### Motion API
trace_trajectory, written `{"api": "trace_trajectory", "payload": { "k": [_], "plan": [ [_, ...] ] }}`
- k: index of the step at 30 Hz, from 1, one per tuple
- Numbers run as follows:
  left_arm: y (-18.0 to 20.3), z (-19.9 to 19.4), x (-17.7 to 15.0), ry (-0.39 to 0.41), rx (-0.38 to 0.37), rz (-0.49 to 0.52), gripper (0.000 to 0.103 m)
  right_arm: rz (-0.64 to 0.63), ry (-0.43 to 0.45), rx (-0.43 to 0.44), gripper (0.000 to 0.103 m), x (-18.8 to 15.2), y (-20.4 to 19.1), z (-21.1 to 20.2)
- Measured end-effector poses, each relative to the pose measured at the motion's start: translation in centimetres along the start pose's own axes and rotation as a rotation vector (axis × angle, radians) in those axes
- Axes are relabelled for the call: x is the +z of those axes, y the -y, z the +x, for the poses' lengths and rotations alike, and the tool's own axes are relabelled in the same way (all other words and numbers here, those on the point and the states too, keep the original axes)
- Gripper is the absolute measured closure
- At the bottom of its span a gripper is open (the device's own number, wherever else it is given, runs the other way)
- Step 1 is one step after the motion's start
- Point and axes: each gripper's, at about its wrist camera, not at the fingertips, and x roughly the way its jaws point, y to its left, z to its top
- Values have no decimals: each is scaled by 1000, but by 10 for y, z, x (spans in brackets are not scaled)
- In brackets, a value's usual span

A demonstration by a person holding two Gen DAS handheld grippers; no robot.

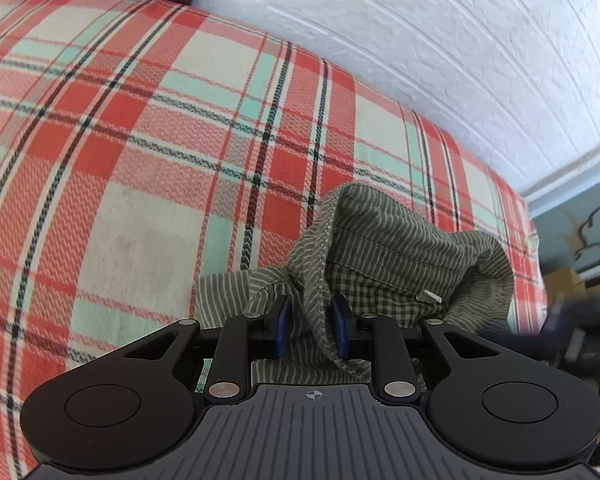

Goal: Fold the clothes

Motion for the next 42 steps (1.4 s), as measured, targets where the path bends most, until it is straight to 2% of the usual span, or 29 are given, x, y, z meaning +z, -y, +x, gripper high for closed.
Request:
{"api": "trace_trajectory", "payload": {
  "k": [2,3,4,9,10,11,12,13,17,21,23,24,28,30,32,34,37,42],
  "plan": [
    [-1,1,-1,4,-6,-6,65,-54,5,-74,78,19,5,6],
    [-1,2,-1,7,-10,-6,65,-85,1,-109,64,28,8,11],
    [-1,2,-1,11,-13,-4,65,-114,-7,-138,56,37,10,17],
    [-3,3,-1,22,-28,-4,66,-223,-136,-178,56,47,17,62],
    [-5,2,-2,23,-33,0,80,-238,-160,-180,56,47,18,69],
    [-6,2,-2,24,-39,3,89,-241,-177,-175,57,46,19,72],
    [-7,2,-3,25,-45,7,97,-235,-192,-167,76,45,21,74],
    [-9,1,-4,27,-50,15,100,-202,-204,-157,98,46,26,75],
    [-20,-2,-10,33,-56,33,103,-47,-169,-139,98,50,54,59],
    [-22,-3,-17,40,-84,33,103,36,-148,-101,99,42,63,43],
    [-23,-3,-21,30,-89,11,92,65,-146,-71,99,38,63,41],
    [-23,-6,-21,30,-99,-3,77,77,-142,-50,99,37,61,39],
    [-18,-18,-23,47,-118,-2,76,113,-109,37,98,33,53,23],
    [-11,-22,-23,52,-101,43,75,118,-96,50,98,32,51,16],
    [0,-28,-23,75,-56,109,66,118,-87,46,98,31,48,11],
    [13,-34,-22,112,-10,189,53,113,-81,49,98,30,44,7],
    [31,-37,-18,141,-1,282,52,107,-73,60,98,27,36,3],
    [51,-33,-13,161,-21,349,53,90,-70,66,98,26,29,-3]
  ]
}}
